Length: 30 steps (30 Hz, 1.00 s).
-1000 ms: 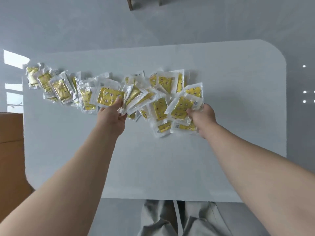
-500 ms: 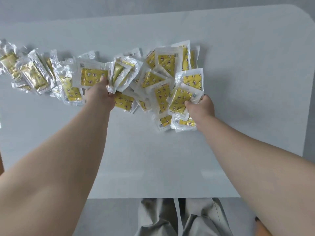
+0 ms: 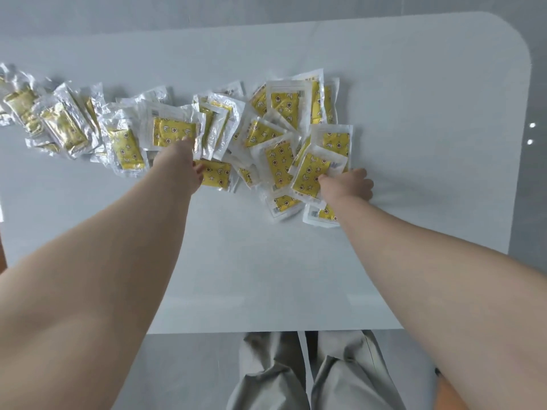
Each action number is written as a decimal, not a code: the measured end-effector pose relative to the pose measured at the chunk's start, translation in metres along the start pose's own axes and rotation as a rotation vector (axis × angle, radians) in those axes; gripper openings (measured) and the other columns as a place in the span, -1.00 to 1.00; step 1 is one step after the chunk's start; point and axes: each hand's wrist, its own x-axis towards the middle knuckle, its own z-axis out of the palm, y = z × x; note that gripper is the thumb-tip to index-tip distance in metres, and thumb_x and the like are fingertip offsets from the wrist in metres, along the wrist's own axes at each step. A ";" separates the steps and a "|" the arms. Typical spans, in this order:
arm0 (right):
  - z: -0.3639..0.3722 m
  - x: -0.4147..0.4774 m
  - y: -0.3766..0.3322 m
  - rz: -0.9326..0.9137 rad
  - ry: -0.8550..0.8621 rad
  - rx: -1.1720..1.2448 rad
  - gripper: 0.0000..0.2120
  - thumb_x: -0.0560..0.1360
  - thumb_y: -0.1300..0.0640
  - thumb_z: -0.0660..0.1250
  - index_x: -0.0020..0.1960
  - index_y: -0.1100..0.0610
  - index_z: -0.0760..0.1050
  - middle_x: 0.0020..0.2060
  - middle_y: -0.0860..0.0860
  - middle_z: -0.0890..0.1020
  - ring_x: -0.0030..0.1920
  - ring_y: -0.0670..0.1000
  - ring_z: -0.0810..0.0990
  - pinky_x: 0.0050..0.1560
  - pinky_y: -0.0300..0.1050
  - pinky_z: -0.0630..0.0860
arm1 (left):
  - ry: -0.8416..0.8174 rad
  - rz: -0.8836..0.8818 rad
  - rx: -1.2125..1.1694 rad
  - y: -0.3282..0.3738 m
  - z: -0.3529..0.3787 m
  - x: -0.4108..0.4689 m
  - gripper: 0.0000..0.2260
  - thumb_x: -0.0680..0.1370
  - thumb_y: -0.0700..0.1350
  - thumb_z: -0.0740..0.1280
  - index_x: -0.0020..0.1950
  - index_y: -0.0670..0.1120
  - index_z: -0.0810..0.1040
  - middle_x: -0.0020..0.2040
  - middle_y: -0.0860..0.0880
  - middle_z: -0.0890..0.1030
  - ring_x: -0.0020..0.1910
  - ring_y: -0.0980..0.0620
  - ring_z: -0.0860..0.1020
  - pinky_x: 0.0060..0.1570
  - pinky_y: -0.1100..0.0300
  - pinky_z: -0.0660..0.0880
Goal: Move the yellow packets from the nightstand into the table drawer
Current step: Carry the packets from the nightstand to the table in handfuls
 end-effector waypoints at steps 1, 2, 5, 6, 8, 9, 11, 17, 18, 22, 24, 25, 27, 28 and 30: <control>-0.005 -0.004 0.000 0.009 -0.006 0.003 -0.35 0.50 -0.09 0.43 0.44 0.17 0.26 0.40 0.17 0.35 0.39 0.22 0.37 0.22 0.09 0.44 | 0.006 -0.019 -0.010 -0.003 -0.002 -0.007 -0.63 0.60 0.12 0.34 0.35 0.02 0.47 0.02 0.03 0.57 -0.15 0.10 0.62 -0.32 0.15 0.42; -0.011 -0.009 0.000 0.005 -0.008 0.005 -0.38 0.51 -0.05 0.40 0.44 0.17 0.26 0.39 0.18 0.35 0.38 0.22 0.38 0.20 0.09 0.44 | 0.001 -0.026 -0.017 -0.006 -0.006 -0.015 -0.67 0.61 0.09 0.34 0.33 0.00 0.48 -0.01 0.03 0.57 -0.13 0.10 0.63 -0.29 0.16 0.43; -0.033 -0.035 0.001 -0.056 -0.038 0.038 -0.47 0.53 0.03 0.33 0.43 0.17 0.29 0.36 0.17 0.39 0.33 0.23 0.44 0.20 0.09 0.48 | -0.026 -0.030 -0.010 -0.019 -0.021 -0.048 -0.76 0.63 -0.03 0.32 0.28 -0.03 0.53 0.02 0.04 0.56 -0.10 0.10 0.65 -0.26 0.17 0.45; -0.041 -0.048 0.002 -0.083 -0.062 0.060 -0.51 0.54 0.03 0.31 0.40 0.18 0.33 0.31 0.16 0.45 0.28 0.23 0.49 0.18 0.07 0.52 | -0.033 -0.023 -0.005 -0.025 -0.027 -0.062 -0.79 0.63 -0.05 0.31 0.25 -0.04 0.53 0.04 0.03 0.56 -0.10 0.10 0.65 -0.27 0.17 0.45; -0.057 -0.075 0.005 -0.152 -0.117 0.117 -0.67 0.55 0.02 0.27 0.22 0.19 0.43 0.11 0.12 0.54 0.07 0.19 0.56 -0.01 -0.03 0.53 | -0.067 -0.005 0.005 -0.039 -0.043 -0.095 -0.82 0.63 -0.07 0.31 0.21 -0.05 0.50 0.06 0.02 0.54 -0.15 0.10 0.63 -0.27 0.18 0.44; -0.065 -0.089 0.006 -0.191 -0.135 0.144 -0.77 0.55 0.03 0.26 0.10 0.16 0.46 -0.01 0.10 0.55 -0.05 0.16 0.54 -0.13 -0.10 0.47 | -0.092 0.012 0.008 -0.046 -0.052 -0.113 -0.83 0.63 -0.07 0.32 0.21 -0.05 0.49 0.06 0.02 0.55 -0.16 0.10 0.62 -0.26 0.19 0.44; -0.084 -0.123 0.006 -0.280 -0.180 0.192 -0.83 0.57 0.06 0.24 -0.15 0.12 0.43 -0.24 0.04 0.51 -0.22 0.12 0.46 -0.28 -0.15 0.34 | -0.111 0.057 -0.003 -0.058 -0.070 -0.149 -0.84 0.61 -0.09 0.34 0.18 -0.07 0.51 0.03 0.01 0.57 -0.19 0.09 0.63 -0.26 0.19 0.45; -0.135 -0.223 0.020 -0.426 -0.306 0.240 -0.75 0.61 0.05 0.21 -0.17 0.17 0.44 -0.33 0.00 0.43 -0.30 0.06 0.40 -0.22 -0.11 0.40 | -0.163 0.121 -0.055 -0.112 -0.127 -0.255 -0.94 0.58 -0.13 0.36 -0.05 -0.08 0.52 0.06 -0.04 0.61 -0.20 0.05 0.65 -0.26 0.18 0.47; -0.139 -0.236 0.023 -0.445 -0.322 0.235 -0.76 0.62 0.03 0.20 -0.11 0.18 0.46 -0.31 -0.01 0.44 -0.26 0.08 0.43 -0.17 -0.08 0.43 | -0.172 0.122 -0.085 -0.121 -0.137 -0.270 -0.94 0.58 -0.13 0.36 -0.05 -0.09 0.52 0.03 -0.04 0.61 -0.20 0.05 0.65 -0.26 0.18 0.46; -0.146 -0.277 0.043 -0.507 -0.384 0.170 -0.68 0.66 -0.02 0.16 0.02 0.22 0.52 -0.18 0.03 0.53 -0.27 0.02 0.45 -0.15 -0.07 0.44 | -0.157 0.125 -0.224 -0.154 -0.173 -0.313 -0.95 0.58 -0.14 0.36 -0.03 -0.09 0.52 -0.06 -0.02 0.59 -0.24 0.04 0.65 -0.26 0.18 0.47; -0.143 -0.292 0.054 -0.545 -0.416 0.140 -0.61 0.65 -0.04 0.16 0.24 0.25 0.51 -0.05 0.07 0.56 -0.16 0.06 0.50 -0.15 -0.05 0.44 | -0.155 0.122 -0.289 -0.172 -0.190 -0.330 -0.95 0.58 -0.13 0.37 -0.02 -0.09 0.53 -0.07 -0.02 0.60 -0.24 0.03 0.66 -0.27 0.17 0.47; -0.142 -0.300 0.059 -0.564 -0.435 0.135 -0.59 0.64 -0.04 0.17 0.29 0.25 0.50 -0.05 0.07 0.56 -0.14 0.08 0.50 -0.17 -0.05 0.44 | -0.155 0.124 -0.320 -0.181 -0.198 -0.337 -0.95 0.58 -0.13 0.36 -0.01 -0.09 0.53 -0.08 -0.02 0.60 -0.24 0.03 0.66 -0.27 0.17 0.47; -0.142 -0.318 0.069 -0.592 -0.471 0.136 -0.59 0.61 -0.03 0.19 0.29 0.24 0.48 -0.15 0.05 0.51 -0.22 0.06 0.47 -0.29 -0.10 0.38 | -0.158 0.130 -0.375 -0.200 -0.213 -0.351 -0.94 0.59 -0.13 0.36 0.01 -0.09 0.53 -0.07 -0.02 0.60 -0.24 0.03 0.66 -0.27 0.18 0.46; -0.143 -0.327 0.075 -0.607 -0.493 0.135 -0.63 0.60 -0.01 0.19 0.24 0.23 0.49 -0.21 0.03 0.47 -0.28 0.04 0.42 -0.34 -0.12 0.33 | -0.157 0.134 -0.401 -0.211 -0.221 -0.357 -0.93 0.59 -0.13 0.36 0.03 -0.10 0.54 -0.07 -0.02 0.60 -0.24 0.03 0.66 -0.27 0.18 0.46; -0.142 -0.345 0.089 -0.627 -0.530 0.122 -0.79 0.59 0.03 0.17 0.04 0.15 0.47 -0.30 0.01 0.38 -0.35 0.03 0.31 -0.39 -0.13 0.25 | -0.152 0.140 -0.462 -0.232 -0.236 -0.367 -0.91 0.59 -0.14 0.35 0.06 -0.12 0.54 -0.06 -0.04 0.60 -0.24 0.02 0.66 -0.28 0.17 0.47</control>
